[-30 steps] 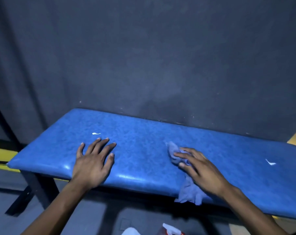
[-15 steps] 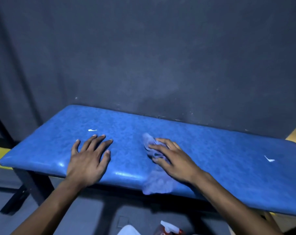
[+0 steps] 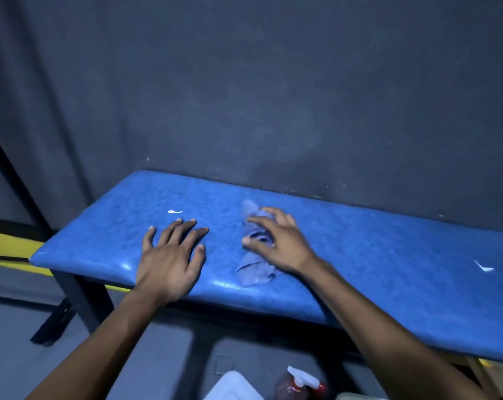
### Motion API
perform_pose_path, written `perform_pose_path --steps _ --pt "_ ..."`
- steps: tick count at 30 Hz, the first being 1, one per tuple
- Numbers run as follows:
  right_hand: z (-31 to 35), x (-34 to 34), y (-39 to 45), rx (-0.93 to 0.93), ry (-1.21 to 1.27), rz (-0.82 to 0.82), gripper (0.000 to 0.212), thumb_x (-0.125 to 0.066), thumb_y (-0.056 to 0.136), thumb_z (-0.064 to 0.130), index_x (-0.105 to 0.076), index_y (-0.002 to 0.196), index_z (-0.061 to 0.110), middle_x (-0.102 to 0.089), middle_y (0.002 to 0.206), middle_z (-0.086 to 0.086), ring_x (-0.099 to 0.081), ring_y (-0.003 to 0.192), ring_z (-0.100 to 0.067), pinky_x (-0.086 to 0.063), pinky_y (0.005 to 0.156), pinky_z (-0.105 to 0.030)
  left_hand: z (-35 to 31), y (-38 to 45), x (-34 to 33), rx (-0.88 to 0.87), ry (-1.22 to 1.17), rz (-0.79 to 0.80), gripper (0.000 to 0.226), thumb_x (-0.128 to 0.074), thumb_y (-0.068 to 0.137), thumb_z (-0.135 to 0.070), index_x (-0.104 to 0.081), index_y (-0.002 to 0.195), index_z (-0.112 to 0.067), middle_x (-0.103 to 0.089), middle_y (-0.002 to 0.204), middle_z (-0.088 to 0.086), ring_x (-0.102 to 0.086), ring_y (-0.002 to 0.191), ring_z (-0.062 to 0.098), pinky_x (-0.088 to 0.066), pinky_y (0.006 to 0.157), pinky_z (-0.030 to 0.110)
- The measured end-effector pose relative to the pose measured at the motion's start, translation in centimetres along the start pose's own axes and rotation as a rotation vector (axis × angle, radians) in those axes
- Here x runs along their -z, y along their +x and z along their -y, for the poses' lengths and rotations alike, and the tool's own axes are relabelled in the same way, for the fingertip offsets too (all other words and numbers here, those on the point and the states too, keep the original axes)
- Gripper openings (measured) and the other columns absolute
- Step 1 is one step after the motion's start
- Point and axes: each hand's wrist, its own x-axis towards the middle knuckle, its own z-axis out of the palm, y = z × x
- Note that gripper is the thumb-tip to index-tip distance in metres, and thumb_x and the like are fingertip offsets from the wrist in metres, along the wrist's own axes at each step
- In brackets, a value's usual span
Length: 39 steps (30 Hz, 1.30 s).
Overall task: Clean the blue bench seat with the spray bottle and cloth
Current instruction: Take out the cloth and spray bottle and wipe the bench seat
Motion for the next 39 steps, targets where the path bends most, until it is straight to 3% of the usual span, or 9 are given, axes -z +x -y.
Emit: perform_pose_path --steps 4,9,13,19,25,30,32,36,39 --pt "-0.8 2.8 -6.5 0.161 -0.010 0.069 0.047 -0.054 0.093 0.060 -0.051 0.137 0.046 -0.039 0.149 0.009 -0.041 0.137 -0.013 -0.036 0.113 -0.028 0.0 0.0 0.3 0.018 -0.017 0.004 0.061 -0.016 0.099 -0.053 -0.048 0.148 -0.039 -0.044 0.160 -0.014 -0.029 0.154 0.010 -0.012 0.124 0.053" --pt "-7.7 5.7 -8.8 -0.046 -0.111 -0.094 0.038 -0.055 0.098 0.039 -0.055 0.136 0.041 -0.047 0.142 0.001 -0.053 0.131 -0.024 -0.043 0.108 -0.035 1.0 -0.4 1.9 0.046 0.021 0.011 0.068 -0.017 0.095 -0.064 -0.049 0.149 -0.037 -0.043 0.162 -0.008 -0.029 0.155 0.014 -0.008 0.125 0.057" --pt "-6.2 3.3 -4.1 -0.145 -0.048 -0.141 0.034 -0.053 0.101 0.031 -0.057 0.133 0.039 -0.047 0.141 0.001 -0.049 0.131 -0.025 -0.038 0.108 -0.035 6.1 -0.1 3.4 0.303 0.059 0.062 0.091 -0.010 0.087 -0.077 -0.033 0.160 -0.028 -0.023 0.172 -0.004 -0.013 0.160 0.013 0.004 0.125 0.056" --pt "3.3 -3.4 7.9 -0.121 0.359 -0.140 0.031 -0.052 0.098 0.032 -0.061 0.127 0.039 -0.053 0.129 0.003 -0.055 0.118 -0.006 -0.043 0.104 -0.028 6.4 0.1 2.2 0.299 0.037 -0.022 0.090 -0.005 0.087 -0.067 -0.028 0.163 -0.023 -0.019 0.173 -0.006 -0.008 0.160 0.011 0.009 0.127 0.048" --pt "10.6 -9.3 12.9 0.225 0.181 0.124 0.033 -0.055 0.098 0.039 -0.066 0.129 0.034 -0.057 0.139 0.006 -0.046 0.132 -0.019 -0.032 0.114 -0.029 6.9 0.0 1.7 0.280 0.047 -0.043 0.085 -0.009 0.091 -0.063 -0.030 0.162 -0.022 -0.023 0.172 -0.005 -0.010 0.160 0.011 0.009 0.127 0.048" --pt "8.6 -5.4 7.9 0.526 0.052 0.201 0.033 -0.058 0.100 0.037 -0.064 0.133 0.034 -0.057 0.141 0.017 -0.042 0.133 0.002 -0.023 0.112 -0.016 7.1 0.0 1.5 0.268 0.054 -0.047 0.082 -0.007 0.092 -0.056 -0.029 0.163 -0.020 -0.023 0.172 -0.005 -0.011 0.160 0.011 0.007 0.127 0.049" --pt "6.6 -3.4 5.5 0.504 0.037 0.202 0.034 -0.056 0.100 0.044 -0.061 0.133 0.037 -0.054 0.141 0.020 -0.041 0.134 0.005 -0.027 0.111 -0.017 7.0 0.0 1.6 0.264 0.048 -0.065 0.082 -0.007 0.091 -0.051 -0.032 0.162 -0.018 -0.026 0.171 -0.004 -0.015 0.159 0.011 0.003 0.128 0.049" --pt "2.7 -2.7 4.7 0.233 -0.037 0.053 0.051 -0.034 0.097 0.066 -0.048 0.139 0.042 -0.047 0.148 0.013 -0.044 0.141 -0.014 -0.032 0.115 -0.039 6.8 -0.1 1.8 0.270 0.021 -0.048 0.081 -0.007 0.091 -0.048 -0.029 0.163 -0.019 -0.022 0.172 -0.005 -0.011 0.160 0.010 0.007 0.128 0.049" --pt "4.7 -5.1 7.8 0.056 0.035 0.050 0.066 -0.046 0.089 0.074 -0.039 0.146 0.041 -0.036 0.156 0.006 -0.032 0.146 -0.018 -0.026 0.119 -0.034 6.7 0.0 1.8 0.276 0.029 -0.032 0.080 -0.007 0.091 -0.048 -0.025 0.164 -0.020 -0.020 0.173 -0.006 -0.008 0.160 0.010 0.008 0.128 0.049"
